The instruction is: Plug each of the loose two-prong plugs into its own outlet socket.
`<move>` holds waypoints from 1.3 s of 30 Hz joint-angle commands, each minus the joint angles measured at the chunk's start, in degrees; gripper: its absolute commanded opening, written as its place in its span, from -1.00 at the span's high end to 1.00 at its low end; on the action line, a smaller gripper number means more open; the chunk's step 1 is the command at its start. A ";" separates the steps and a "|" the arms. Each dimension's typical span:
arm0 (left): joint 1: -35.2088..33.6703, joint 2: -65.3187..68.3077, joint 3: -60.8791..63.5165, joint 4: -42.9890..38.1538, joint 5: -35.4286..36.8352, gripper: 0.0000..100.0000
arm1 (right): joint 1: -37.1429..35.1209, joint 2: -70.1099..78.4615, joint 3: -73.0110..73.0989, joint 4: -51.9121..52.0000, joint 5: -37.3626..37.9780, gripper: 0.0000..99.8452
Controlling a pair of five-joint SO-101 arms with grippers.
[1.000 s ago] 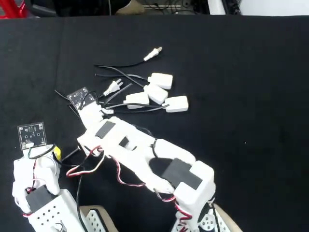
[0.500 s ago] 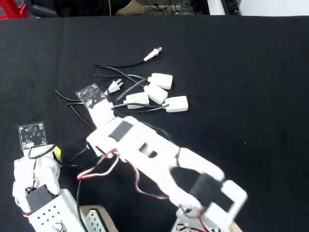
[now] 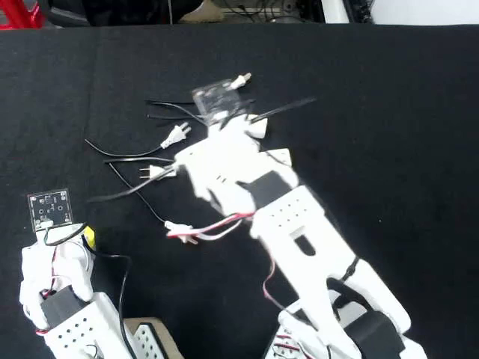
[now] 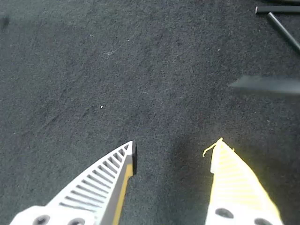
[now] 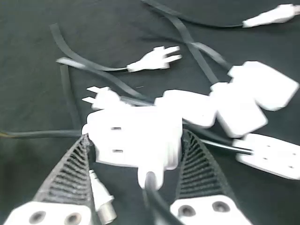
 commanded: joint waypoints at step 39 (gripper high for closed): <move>5.14 -0.26 1.01 0.26 -3.43 0.47 | 34.64 61.93 -58.15 3.78 5.10 0.72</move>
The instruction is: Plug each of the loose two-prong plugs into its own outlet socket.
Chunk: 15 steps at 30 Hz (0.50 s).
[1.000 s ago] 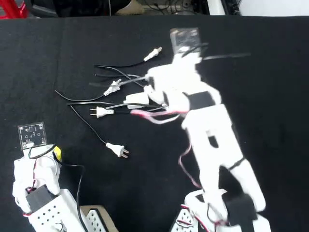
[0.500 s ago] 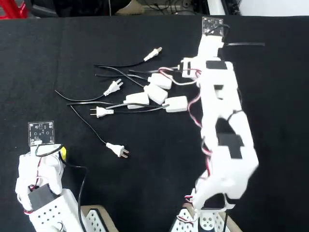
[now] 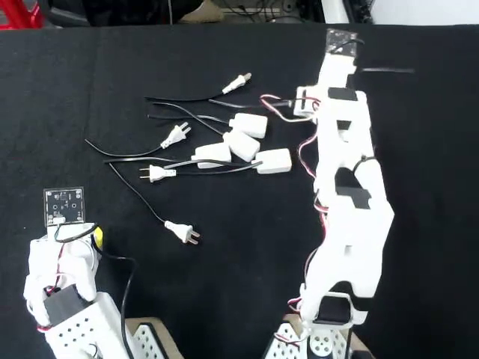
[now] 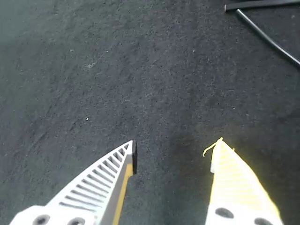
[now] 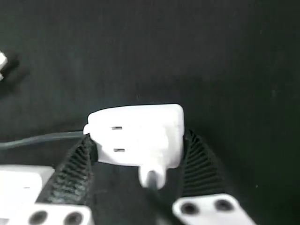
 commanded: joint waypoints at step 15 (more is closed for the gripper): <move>4.26 0.00 -7.43 0.97 10.20 0.47 | 2.73 -15.34 -23.25 47.12 3.60 0.48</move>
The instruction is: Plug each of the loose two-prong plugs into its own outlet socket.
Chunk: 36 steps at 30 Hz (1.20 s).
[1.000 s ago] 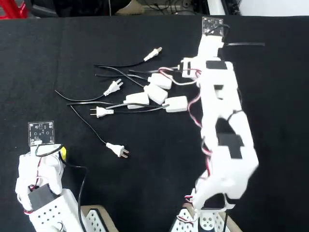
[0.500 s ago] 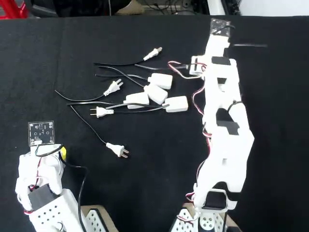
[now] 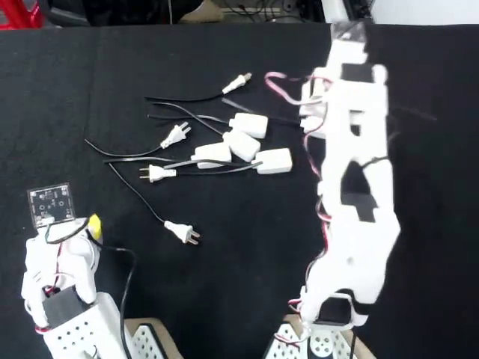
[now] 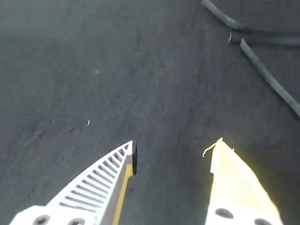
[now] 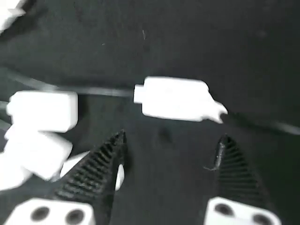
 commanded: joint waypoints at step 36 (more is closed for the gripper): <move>53.58 77.80 -56.04 -14.68 -4.75 0.47 | 19.34 -76.09 99.74 -22.07 29.01 0.48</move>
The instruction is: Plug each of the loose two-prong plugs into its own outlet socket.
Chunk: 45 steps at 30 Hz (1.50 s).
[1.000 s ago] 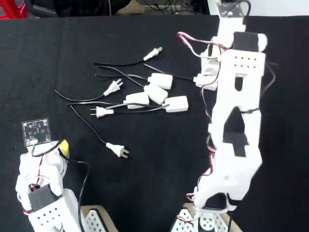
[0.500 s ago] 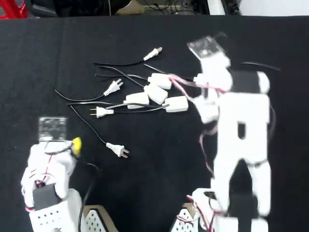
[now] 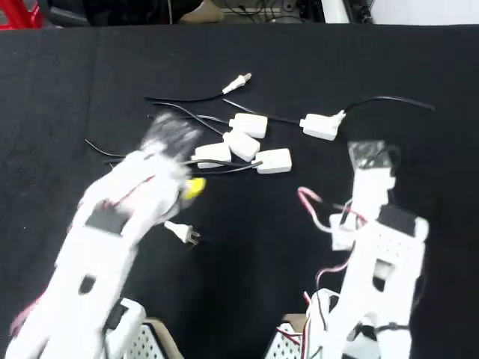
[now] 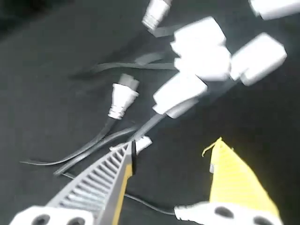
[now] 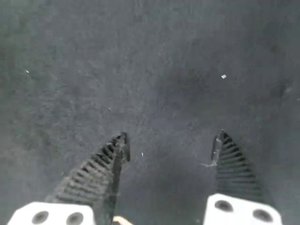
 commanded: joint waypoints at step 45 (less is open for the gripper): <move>14.99 115.60 -125.05 23.56 29.27 0.40 | 42.81 -5.32 16.22 -25.32 -0.62 0.48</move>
